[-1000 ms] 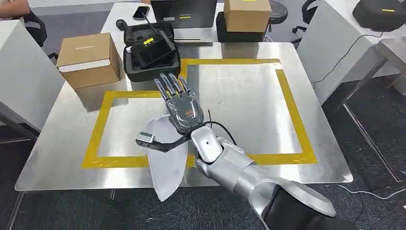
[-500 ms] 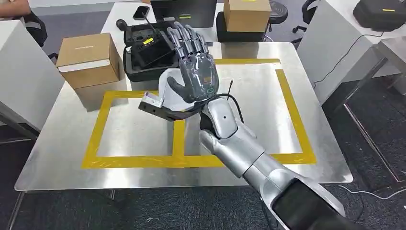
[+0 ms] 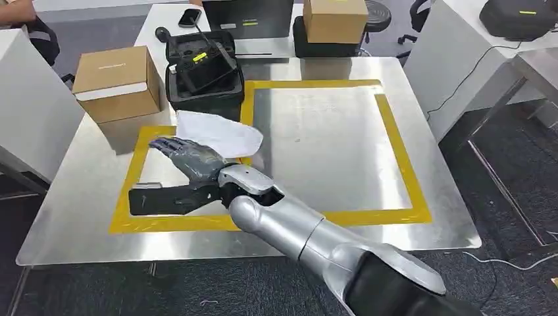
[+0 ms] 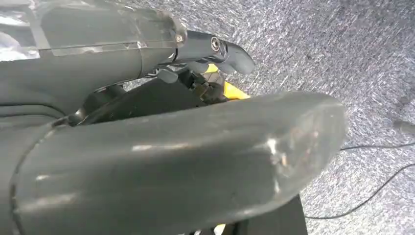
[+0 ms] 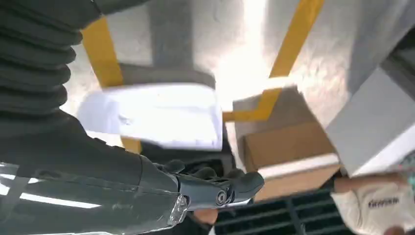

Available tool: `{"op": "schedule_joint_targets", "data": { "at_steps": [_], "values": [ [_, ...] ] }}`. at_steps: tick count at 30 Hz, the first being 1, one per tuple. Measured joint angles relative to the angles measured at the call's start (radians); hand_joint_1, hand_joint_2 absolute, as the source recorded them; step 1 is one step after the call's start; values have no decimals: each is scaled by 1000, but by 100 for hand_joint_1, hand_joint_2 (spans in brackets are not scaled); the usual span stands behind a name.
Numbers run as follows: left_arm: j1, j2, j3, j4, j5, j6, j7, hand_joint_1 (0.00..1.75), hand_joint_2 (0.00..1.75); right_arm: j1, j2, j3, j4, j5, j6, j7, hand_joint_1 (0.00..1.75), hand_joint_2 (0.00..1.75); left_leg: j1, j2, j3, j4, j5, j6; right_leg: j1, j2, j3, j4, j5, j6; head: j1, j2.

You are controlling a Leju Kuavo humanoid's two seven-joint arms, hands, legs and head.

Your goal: Take the parts from the cabinet and place them on the table.

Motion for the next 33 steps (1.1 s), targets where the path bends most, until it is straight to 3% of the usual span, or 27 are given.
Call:
{"op": "schedule_joint_targets", "data": {
  "at_steps": [2,4,7,10,11,15,18,23,30,33],
  "values": [
    [0,0,0,0,3,0,0,0,0,-2,3,26,14,-31,78,3,0,0,0,0,0,0,0,0,0,0,0,0,0,0,1,0],
    [0,1,3,0,6,2,0,0,0,9,6,60,29,-45,73,4,0,0,0,-2,0,0,0,0,0,0,0,0,0,0,2,0],
    [2,1,6,0,7,7,-1,0,0,24,3,80,40,-38,-139,-5,0,0,0,-5,0,0,0,0,0,-1,0,0,0,0,2,0],
    [4,0,8,0,15,27,-3,0,0,27,-9,89,32,-9,-292,18,0,0,0,-7,0,1,0,0,0,0,0,0,1,1,1,0],
    [5,0,8,0,17,34,-3,0,0,31,-18,89,17,-1,-345,29,0,175,0,-9,0,1,0,0,-1,-1,0,0,1,1,2,0],
    [8,0,8,0,21,37,-6,0,0,40,-43,89,-30,7,-408,41,0,175,0,-13,0,1,0,0,0,-2,0,0,0,1,1,0],
    [8,1,8,0,33,39,-18,0,0,56,-66,84,-75,-3,-494,47,0,175,0,-17,0,1,0,0,0,-4,0,0,0,1,1,0],
    [16,6,28,0,68,69,-65,0,0,135,-137,31,-243,-155,-664,5,0,175,0,-25,0,1,1,-1,0,-6,1,0,0,0,1,0],
    [25,12,51,0,93,93,-93,0,0,228,-248,-45,-517,-192,-743,-19,0,175,0,-32,0,1,1,-1,-1,-11,1,-1,0,1,0,0],
    [37,14,66,0,133,125,-121,0,0,312,-319,-103,-668,-119,-758,24,0,175,0,-42,3,1,1,-1,-1,-16,3,-2,-2,3,0,0]
  ]
}}
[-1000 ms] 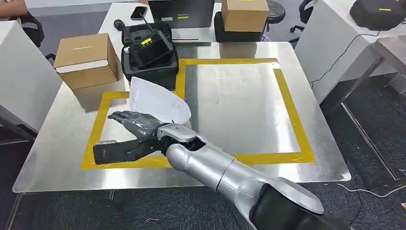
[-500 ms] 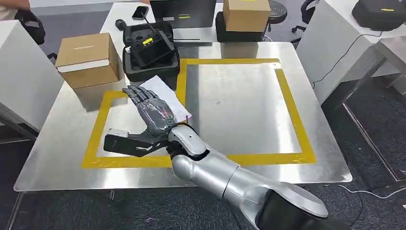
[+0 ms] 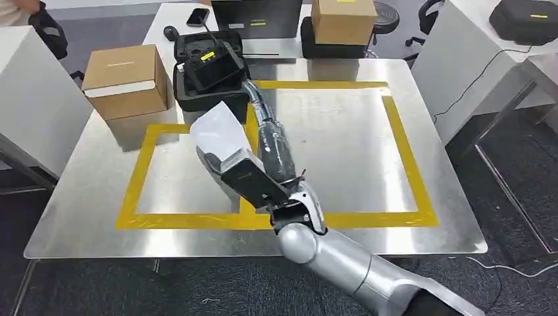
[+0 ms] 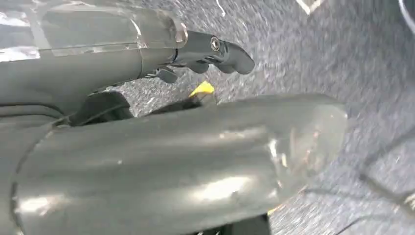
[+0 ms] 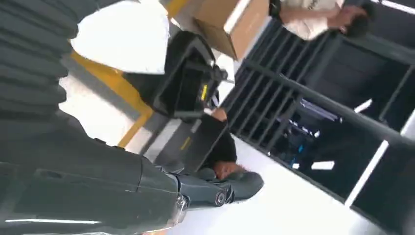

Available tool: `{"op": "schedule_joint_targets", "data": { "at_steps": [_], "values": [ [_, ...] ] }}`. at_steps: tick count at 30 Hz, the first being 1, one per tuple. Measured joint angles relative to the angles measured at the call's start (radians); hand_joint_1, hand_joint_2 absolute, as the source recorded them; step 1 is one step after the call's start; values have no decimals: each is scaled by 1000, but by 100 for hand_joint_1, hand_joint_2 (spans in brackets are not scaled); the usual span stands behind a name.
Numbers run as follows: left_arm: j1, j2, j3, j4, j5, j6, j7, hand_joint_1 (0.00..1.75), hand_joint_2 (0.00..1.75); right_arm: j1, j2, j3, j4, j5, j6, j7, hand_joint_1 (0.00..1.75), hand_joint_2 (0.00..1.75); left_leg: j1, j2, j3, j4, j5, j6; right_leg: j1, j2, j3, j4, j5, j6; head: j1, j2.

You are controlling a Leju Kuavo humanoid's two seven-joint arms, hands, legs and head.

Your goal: Take the parts from the cabinet and place them on the table.

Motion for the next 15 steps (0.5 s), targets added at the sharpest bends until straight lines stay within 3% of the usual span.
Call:
{"op": "schedule_joint_targets", "data": {
  "at_steps": [7,15],
  "values": [
    [29,7,52,2,84,34,-27,0,0,312,-178,-252,-378,-54,-1,-20,0,175,-1,-17,-1,0,-1,1,-2,-11,3,-2,-5,6,3,0],
    [34,15,102,2,133,41,-35,0,0,530,-335,-505,-638,20,0,101,0,175,-1,-8,1,0,-3,4,-2,-9,3,-3,-4,7,2,0]
  ]
}}
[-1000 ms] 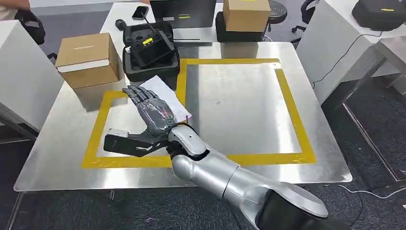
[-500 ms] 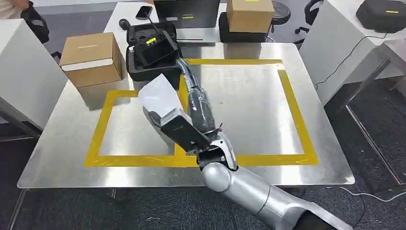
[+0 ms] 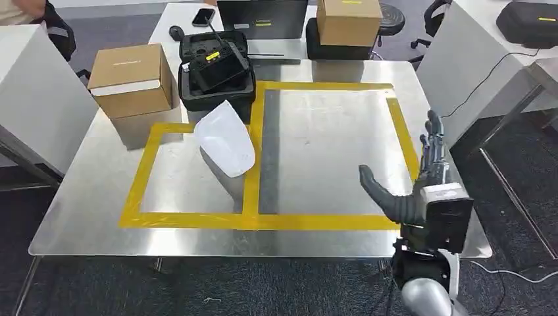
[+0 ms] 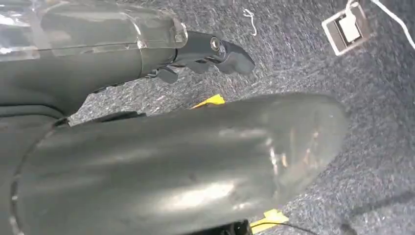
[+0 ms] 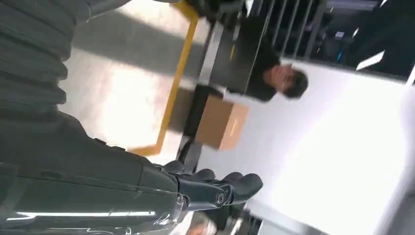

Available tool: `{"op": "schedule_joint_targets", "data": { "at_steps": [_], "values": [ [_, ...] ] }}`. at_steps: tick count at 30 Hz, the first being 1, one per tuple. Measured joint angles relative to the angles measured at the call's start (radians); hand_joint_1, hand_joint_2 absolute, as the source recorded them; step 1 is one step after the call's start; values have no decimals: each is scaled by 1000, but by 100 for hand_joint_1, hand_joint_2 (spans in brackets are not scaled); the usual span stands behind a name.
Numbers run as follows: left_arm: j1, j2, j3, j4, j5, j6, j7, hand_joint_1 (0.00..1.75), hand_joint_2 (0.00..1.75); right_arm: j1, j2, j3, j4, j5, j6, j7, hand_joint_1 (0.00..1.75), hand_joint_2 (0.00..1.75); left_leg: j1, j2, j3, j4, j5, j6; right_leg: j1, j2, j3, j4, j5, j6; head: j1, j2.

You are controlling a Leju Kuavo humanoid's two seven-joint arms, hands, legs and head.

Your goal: Take the parts from the cabinet and place them on the table.

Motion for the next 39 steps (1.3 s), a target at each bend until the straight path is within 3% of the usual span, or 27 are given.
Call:
{"op": "schedule_joint_targets", "data": {
  "at_steps": [7,13,16,20,25,29,32,35,39],
  "values": [
    [0,8,24,2,19,5,4,0,0,185,-84,-260,-78,-27,0,73,0,175,0,5,1,0,-1,2,0,2,0,0,0,0,-1,0],
    [1,10,32,2,22,4,4,0,0,303,-101,-509,-71,-104,0,38,0,175,-2,16,0,0,-2,3,0,7,1,0,0,0,1,0],
    [-1,10,39,2,22,-5,5,0,0,344,-98,-600,-48,-138,0,84,0,175,-1,16,3,0,-4,3,0,9,0,0,0,1,-3,0],
    [1,10,39,2,21,-10,11,0,0,378,-90,-716,48,-165,0,92,0,175,-2,15,2,0,-5,3,-1,9,0,0,-1,2,-1,0],
    [2,10,39,2,35,-24,14,0,0,402,-68,-852,350,-161,1,63,0,175,-3,11,4,0,-6,5,-1,7,5,-1,-3,5,3,0],
    [-2,10,39,2,42,-28,23,0,0,295,-39,-886,625,-204,18,61,0,175,-2,18,8,-1,-8,5,-1,11,6,-1,-3,4,-1,0],
    [-5,10,38,0,39,-44,38,0,0,204,-7,-881,981,-253,127,134,0,175,-2,18,12,-1,-9,5,-1,11,10,-1,-6,4,3,0],
    [-5,11,38,0,26,-49,56,0,0,157,33,-854,1196,-241,235,206,0,175,-2,19,12,-1,-9,5,-1,11,11,-1,-6,4,1,0],
    [-6,13,37,0,13,-59,66,0,0,114,85,-829,1395,-232,296,276,0,175,-1,26,13,-1,-9,5,0,12,12,0,-5,3,-1,0]
  ]
}}
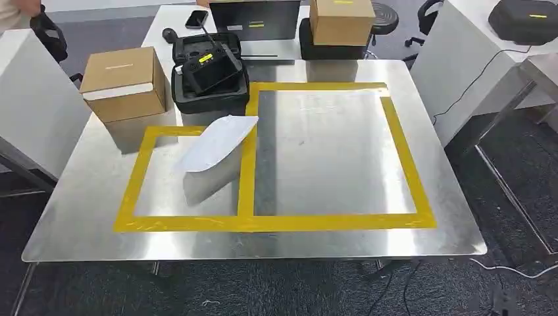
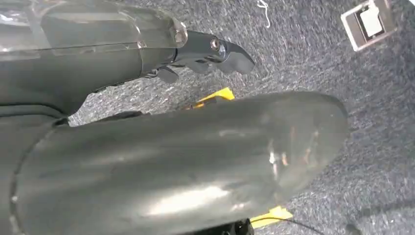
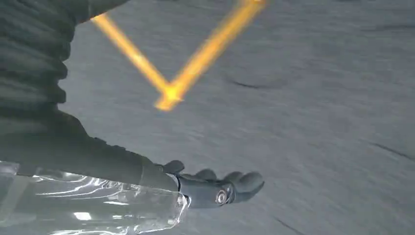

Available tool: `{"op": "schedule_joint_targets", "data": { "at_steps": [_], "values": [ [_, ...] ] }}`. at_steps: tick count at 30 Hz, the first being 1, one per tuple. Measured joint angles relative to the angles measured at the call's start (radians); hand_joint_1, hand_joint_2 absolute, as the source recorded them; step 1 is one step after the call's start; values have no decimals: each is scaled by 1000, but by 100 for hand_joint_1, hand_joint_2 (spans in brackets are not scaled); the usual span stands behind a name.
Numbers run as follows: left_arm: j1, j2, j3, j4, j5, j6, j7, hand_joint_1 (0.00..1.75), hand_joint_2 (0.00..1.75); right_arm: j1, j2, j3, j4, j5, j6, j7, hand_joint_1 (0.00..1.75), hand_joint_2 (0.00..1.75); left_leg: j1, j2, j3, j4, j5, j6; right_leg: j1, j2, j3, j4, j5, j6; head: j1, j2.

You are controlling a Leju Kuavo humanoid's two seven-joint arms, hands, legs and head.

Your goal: Take the parts from the cabinet and place them on the table.

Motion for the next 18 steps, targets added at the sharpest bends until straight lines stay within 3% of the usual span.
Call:
{"op": "schedule_joint_targets", "data": {
  "at_steps": [7,11,14,18],
  "values": [
    [-3,2,-1,0,-10,-3,0,0,0,-33,93,39,233,-7,74,61,0,175,2,6,0,0,-2,-3,1,2,0,0,-1,-1,-1,0],
    [-5,4,-1,0,-11,-3,0,0,0,-46,111,46,306,-7,86,64,0,175,1,8,1,0,-2,-3,1,5,0,0,-1,-2,0,0],
    [-5,6,-5,0,-22,-13,2,0,0,-49,124,60,344,-2,169,95,0,175,1,9,1,0,-2,-3,1,6,0,0,0,-2,2,0],
    [-9,8,-9,0,-25,-24,16,0,0,-50,150,72,380,-5,208,93,0,175,-3,10,2,1,-5,0,-2,7,1,1,-1,1,-1,0]
  ]
}}
